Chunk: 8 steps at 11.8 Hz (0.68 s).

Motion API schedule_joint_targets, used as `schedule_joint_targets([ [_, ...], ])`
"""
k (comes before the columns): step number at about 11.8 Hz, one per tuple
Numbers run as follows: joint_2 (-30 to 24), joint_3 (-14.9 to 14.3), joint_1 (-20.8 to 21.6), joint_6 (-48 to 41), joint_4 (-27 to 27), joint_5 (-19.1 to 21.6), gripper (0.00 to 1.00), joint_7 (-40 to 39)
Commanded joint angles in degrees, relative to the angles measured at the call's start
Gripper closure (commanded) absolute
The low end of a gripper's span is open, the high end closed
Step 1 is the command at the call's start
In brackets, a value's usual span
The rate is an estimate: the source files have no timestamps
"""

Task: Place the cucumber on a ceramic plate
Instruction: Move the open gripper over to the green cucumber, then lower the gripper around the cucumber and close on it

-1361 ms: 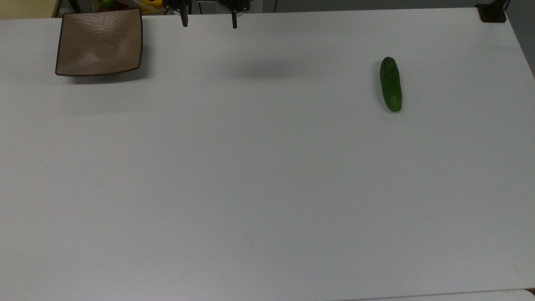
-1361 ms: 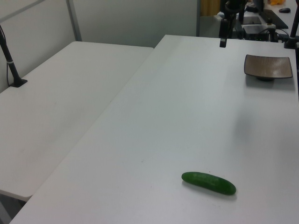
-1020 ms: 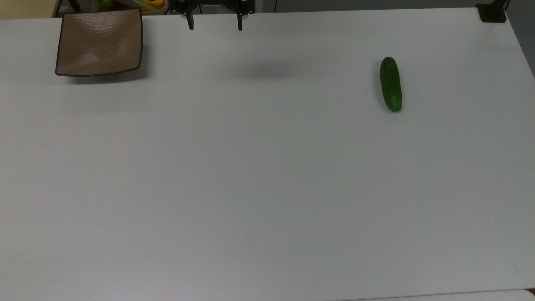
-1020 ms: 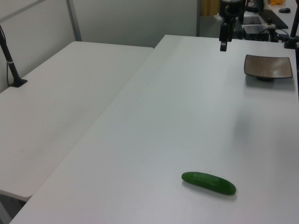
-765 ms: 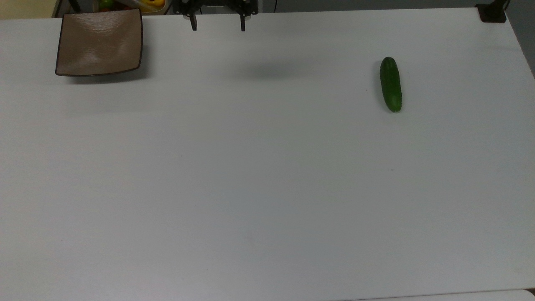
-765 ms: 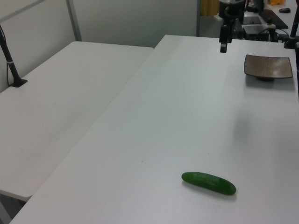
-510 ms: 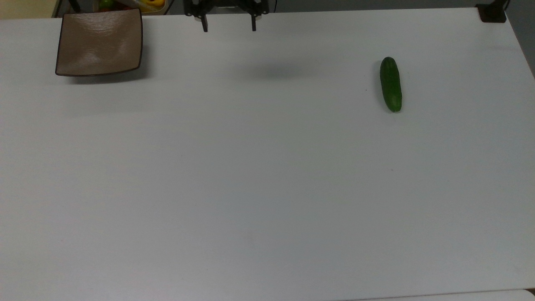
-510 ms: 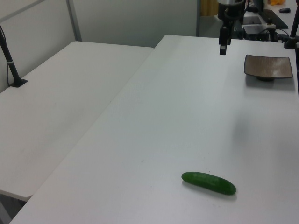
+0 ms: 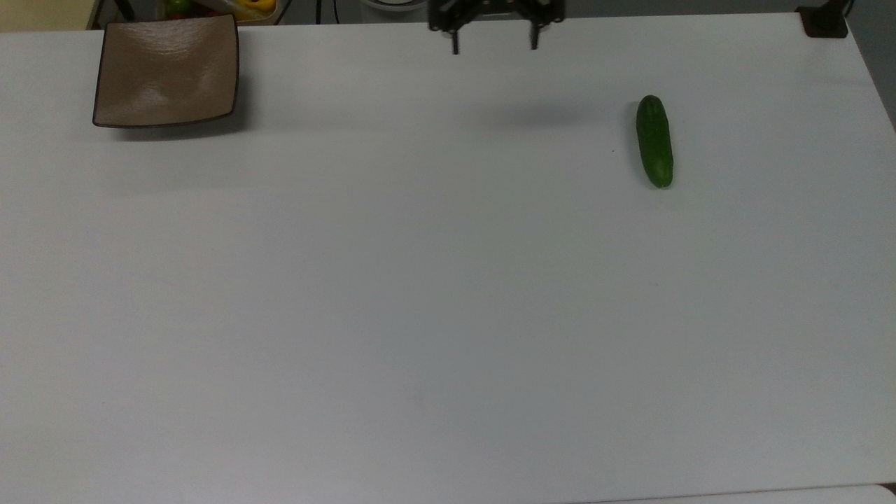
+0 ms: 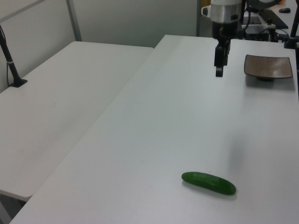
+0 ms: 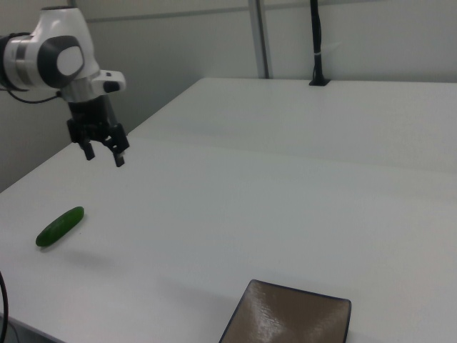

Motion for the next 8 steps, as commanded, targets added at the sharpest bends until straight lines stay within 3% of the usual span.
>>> schedule_joint_targets([
  [1, 2.82, 1.57, 6.10, 6.18, 0.15, 0.87, 0.00, 9.35],
  [5, 10.20, 1.66, 14.38, 14.97, 0.33, -0.09, 0.00, 18.86],
  [8, 14.68, 3.14, 16.06, 17.71, 0.33, -0.70, 0.00, 19.76],
])
